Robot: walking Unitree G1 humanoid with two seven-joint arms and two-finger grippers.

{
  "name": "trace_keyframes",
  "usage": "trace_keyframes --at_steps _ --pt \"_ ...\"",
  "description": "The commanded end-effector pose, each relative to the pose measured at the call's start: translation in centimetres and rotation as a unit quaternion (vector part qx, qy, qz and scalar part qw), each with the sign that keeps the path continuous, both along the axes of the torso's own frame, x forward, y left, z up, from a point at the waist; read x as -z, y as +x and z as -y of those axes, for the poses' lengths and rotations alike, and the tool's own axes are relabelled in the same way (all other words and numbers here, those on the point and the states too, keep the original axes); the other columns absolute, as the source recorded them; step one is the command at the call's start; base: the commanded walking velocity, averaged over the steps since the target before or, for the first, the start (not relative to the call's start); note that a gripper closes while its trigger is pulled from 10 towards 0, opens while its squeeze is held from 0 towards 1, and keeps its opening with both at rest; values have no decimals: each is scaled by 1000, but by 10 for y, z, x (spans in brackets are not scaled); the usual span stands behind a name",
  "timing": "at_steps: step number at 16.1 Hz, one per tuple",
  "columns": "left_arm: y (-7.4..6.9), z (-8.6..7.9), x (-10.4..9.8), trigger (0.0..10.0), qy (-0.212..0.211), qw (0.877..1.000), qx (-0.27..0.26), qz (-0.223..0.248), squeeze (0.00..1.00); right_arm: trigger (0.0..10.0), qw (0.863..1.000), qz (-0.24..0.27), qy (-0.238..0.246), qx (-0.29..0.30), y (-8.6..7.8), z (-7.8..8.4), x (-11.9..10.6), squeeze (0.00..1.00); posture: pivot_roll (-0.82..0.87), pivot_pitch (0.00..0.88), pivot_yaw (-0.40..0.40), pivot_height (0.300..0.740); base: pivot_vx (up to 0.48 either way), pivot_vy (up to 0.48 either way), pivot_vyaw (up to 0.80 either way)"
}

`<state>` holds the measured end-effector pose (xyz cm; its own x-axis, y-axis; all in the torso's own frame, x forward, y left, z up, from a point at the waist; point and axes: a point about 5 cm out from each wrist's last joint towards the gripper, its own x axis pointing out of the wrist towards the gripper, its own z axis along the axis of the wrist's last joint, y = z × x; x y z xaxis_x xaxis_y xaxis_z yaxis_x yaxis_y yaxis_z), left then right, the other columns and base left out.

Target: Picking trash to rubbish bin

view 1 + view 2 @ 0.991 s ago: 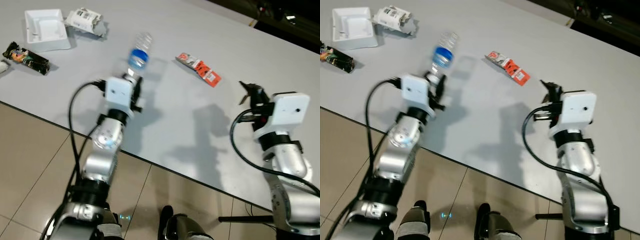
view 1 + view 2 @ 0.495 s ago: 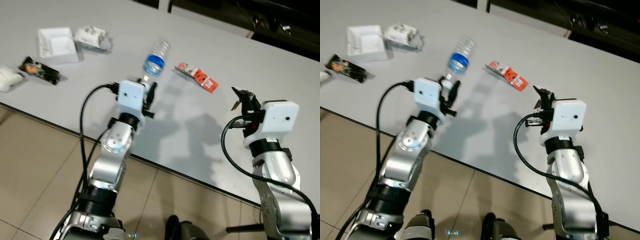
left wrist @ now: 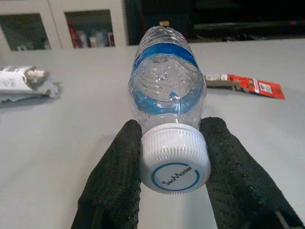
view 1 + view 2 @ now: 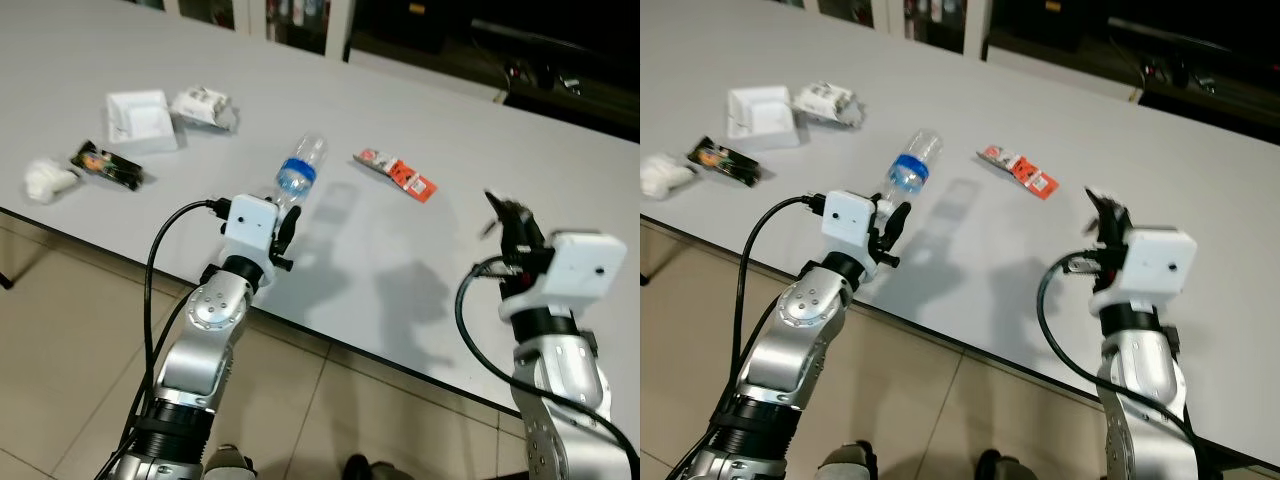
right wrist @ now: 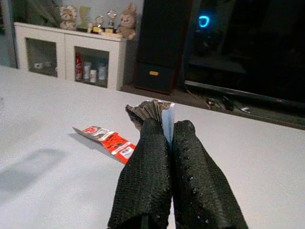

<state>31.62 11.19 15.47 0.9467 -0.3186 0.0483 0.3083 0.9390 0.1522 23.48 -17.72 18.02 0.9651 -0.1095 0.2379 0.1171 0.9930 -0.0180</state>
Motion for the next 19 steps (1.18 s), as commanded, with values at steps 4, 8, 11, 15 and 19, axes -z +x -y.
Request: trace_keyframes --at_steps 4,8,11,15,19 --pt "-13 -1 11 10000 8 998 38 -41 0 10000 1000 8 -4 2 0 -1 0 0 234 79 -75 740 0 0 0" --pt "-7 5 6 10000 -4 999 26 -38 0 10000 1000 3 -17 -2 2 -1 1 0 230 84 -84 740 0 0 800" --pt "-5 7 3 10000 -13 999 27 -37 0 10000 1000 1 -20 -3 2 -1 2 0 223 87 -88 740 0 0 800" --pt "2 7 1 10000 -37 998 19 -51 0 10000 1000 -1 -26 -2 2 -1 2 0 214 89 -85 740 0 0 800" --pt "8 13 -4 10000 -51 997 19 -52 0 10000 1000 0 -26 1 1 0 1 0 202 89 -84 740 0 0 800"
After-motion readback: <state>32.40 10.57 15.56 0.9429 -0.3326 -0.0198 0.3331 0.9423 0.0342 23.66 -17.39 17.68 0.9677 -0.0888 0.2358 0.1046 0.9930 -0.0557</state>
